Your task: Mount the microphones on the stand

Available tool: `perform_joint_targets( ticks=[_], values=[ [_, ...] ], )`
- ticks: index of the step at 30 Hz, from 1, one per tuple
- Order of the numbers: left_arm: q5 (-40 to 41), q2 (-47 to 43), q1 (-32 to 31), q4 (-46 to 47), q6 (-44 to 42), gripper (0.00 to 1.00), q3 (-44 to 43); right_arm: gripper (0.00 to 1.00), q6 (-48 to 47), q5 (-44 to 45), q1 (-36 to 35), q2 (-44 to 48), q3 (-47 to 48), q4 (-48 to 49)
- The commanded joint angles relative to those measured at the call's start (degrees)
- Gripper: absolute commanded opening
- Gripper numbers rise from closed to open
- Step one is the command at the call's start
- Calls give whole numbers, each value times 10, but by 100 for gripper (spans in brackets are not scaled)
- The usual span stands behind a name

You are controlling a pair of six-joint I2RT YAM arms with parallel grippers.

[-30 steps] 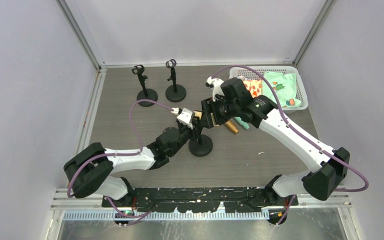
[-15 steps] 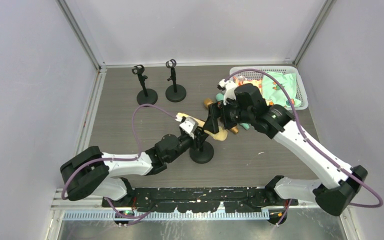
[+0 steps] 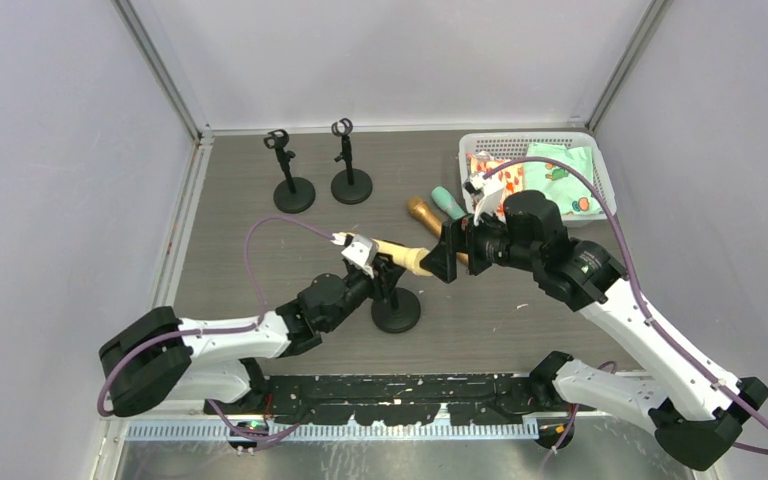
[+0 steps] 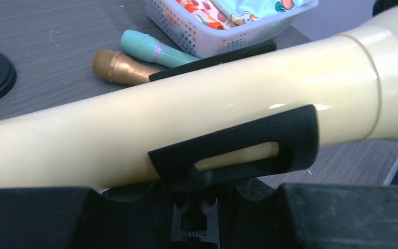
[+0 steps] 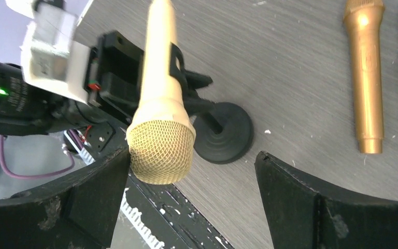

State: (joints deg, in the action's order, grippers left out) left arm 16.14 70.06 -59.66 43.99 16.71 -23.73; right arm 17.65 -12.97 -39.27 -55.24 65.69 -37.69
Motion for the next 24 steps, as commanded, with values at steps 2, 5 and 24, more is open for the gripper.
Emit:
perform_joint_targets(
  ticks=[2,5,24],
  values=[
    [71,-26,9,-125,38,0,-11,93,11,38,-2,33,-52,20],
    [78,-49,52,-159,31,0,-24,93,14,55,-2,53,-77,25],
    [99,-74,394,-174,-115,0,-143,94,10,95,-3,114,-128,11]
  ],
)
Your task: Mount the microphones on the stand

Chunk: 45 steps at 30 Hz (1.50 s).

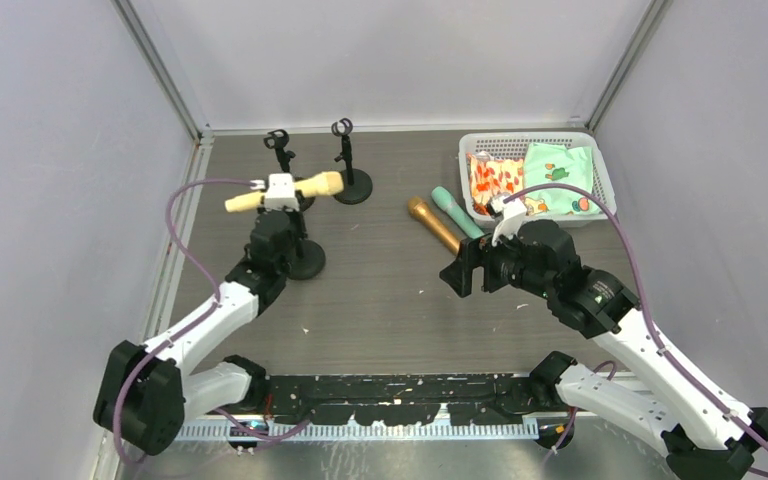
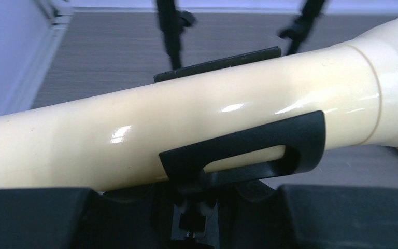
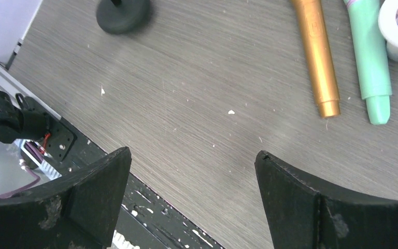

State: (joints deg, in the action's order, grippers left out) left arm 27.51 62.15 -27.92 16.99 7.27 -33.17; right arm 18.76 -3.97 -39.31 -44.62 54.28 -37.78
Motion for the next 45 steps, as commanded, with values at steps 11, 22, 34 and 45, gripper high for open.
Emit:
perform_joint_targets(
  ticks=[11,22,34,45],
  values=[
    [-196,102,331,246,109,0,-37,94,-9,13,-2,21,-29,-9],
    [-305,228,419,322,97,0,-131,94,-31,19,-2,10,-40,-15],
    [-320,298,422,320,-32,0,-208,94,-51,19,-2,-8,-34,-28],
    [-309,342,422,335,-57,20,-176,94,-68,10,-2,-36,-21,-23]
  ],
)
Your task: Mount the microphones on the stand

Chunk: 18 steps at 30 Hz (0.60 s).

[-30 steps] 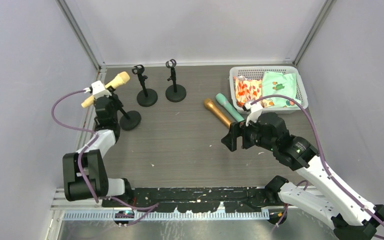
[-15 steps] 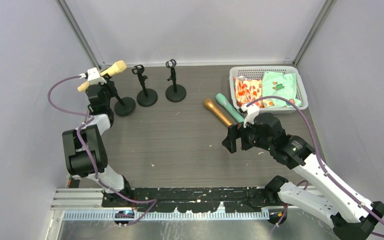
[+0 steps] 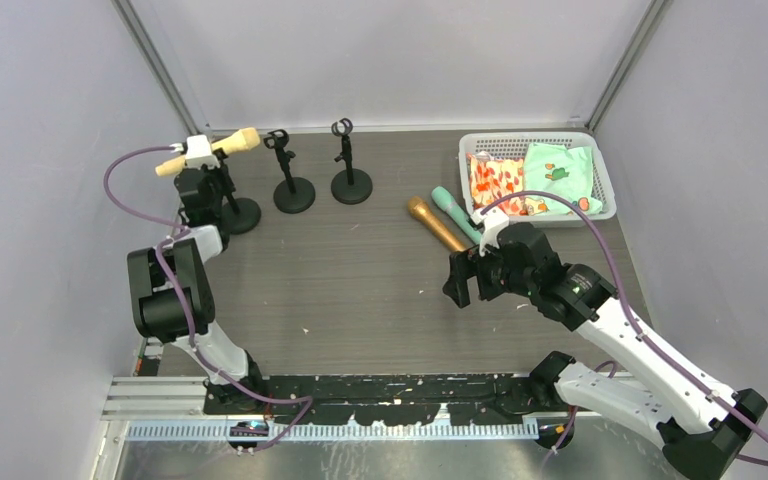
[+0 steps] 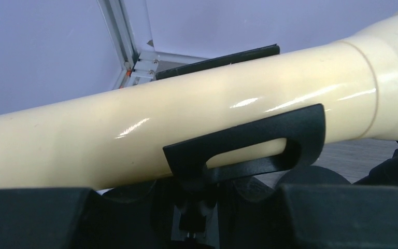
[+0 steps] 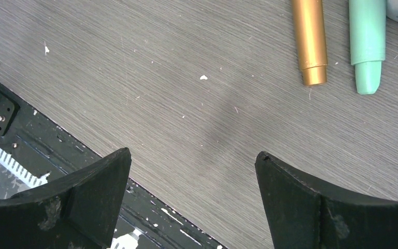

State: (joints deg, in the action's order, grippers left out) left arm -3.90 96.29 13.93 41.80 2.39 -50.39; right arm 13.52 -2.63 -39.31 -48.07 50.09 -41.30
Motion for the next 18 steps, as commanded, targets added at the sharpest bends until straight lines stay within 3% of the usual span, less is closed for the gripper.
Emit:
perform_joint_targets(
  ticks=[1,8,18],
  values=[
    [11,2,4,90,-4,24,1,94,-16,-3,-2,0,20,13],
    [28,-1,3,101,24,46,33,94,-9,-4,-2,7,16,19],
    [35,-60,3,75,62,65,93,94,-4,-7,-2,10,21,30]
  ],
)
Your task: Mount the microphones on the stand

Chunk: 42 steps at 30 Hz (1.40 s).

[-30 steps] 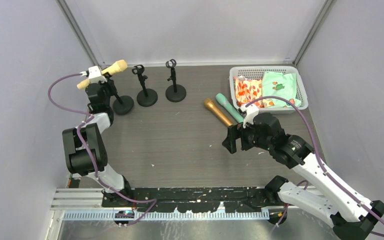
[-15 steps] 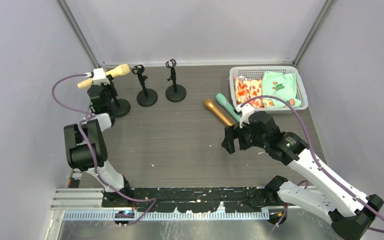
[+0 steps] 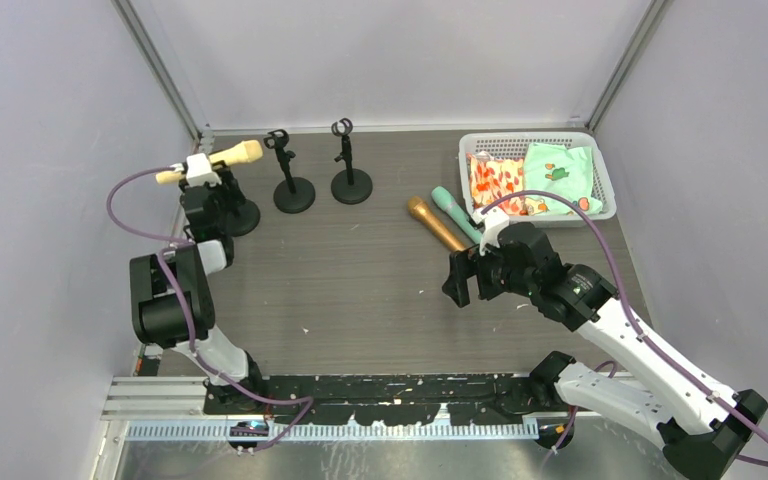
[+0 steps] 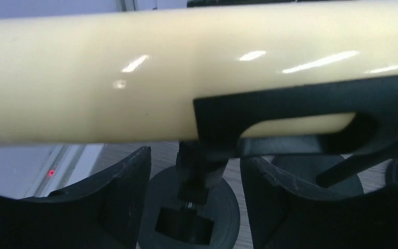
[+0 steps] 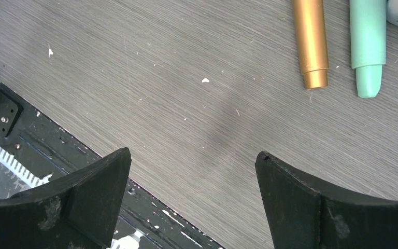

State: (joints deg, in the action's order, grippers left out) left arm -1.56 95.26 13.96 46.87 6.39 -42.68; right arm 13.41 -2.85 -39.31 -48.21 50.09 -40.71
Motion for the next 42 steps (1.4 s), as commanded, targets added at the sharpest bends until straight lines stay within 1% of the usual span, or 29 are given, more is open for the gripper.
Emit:
perform_joint_targets(
  ticks=[1,4,8,10,15,16,20,21,22,24,25,28,30,32,33,35,37,39,40,42],
  values=[
    [32,-58,3,19,34,68,22,94,-4,-5,-2,11,21,24],
    [44,-76,3,15,62,82,42,95,-5,-4,-2,12,22,24],
    [59,-119,2,-27,101,87,61,95,0,4,-2,14,23,25],
    [67,-153,2,-57,123,88,71,95,11,21,-2,15,23,30],
    [123,-267,1,-144,218,88,115,95,55,89,-2,17,21,58],
    [126,-293,1,-175,235,88,121,95,67,103,-2,17,21,65],
    [81,-408,2,-300,289,87,126,95,95,136,-2,6,21,99],
    [71,-436,2,-354,297,86,122,95,102,144,-2,2,19,111],
    [61,-461,2,-377,302,86,120,95,108,151,-2,-3,16,126],
    [39,-508,2,-455,301,86,105,95,118,161,-2,-10,9,160],
    [27,-522,1,-510,300,85,95,95,119,161,-2,-14,3,180],
    [-15,-545,-5,-620,283,85,72,95,124,156,-2,-31,-5,240],
    [-21,-555,-11,-644,275,83,74,95,121,152,-2,-43,-2,254],
    [-21,-561,-26,-638,262,80,84,95,119,147,-2,-49,2,265],
    [-1,-562,-40,-634,252,79,86,95,119,146,-2,-49,2,270],
    [70,-562,-98,-622,232,79,89,95,119,145,-2,-46,0,273],
    [159,-549,-195,-600,215,79,90,95,119,144,-2,-39,-5,273],
    [248,-515,-304,-562,197,80,91,95,119,143,-2,-30,-13,275],
    [283,-492,-339,-539,187,81,90,95,120,142,-2,-26,-16,274],
    [333,-429,-382,-486,166,82,85,95,121,137,-2,-16,-18,267]
  ],
)
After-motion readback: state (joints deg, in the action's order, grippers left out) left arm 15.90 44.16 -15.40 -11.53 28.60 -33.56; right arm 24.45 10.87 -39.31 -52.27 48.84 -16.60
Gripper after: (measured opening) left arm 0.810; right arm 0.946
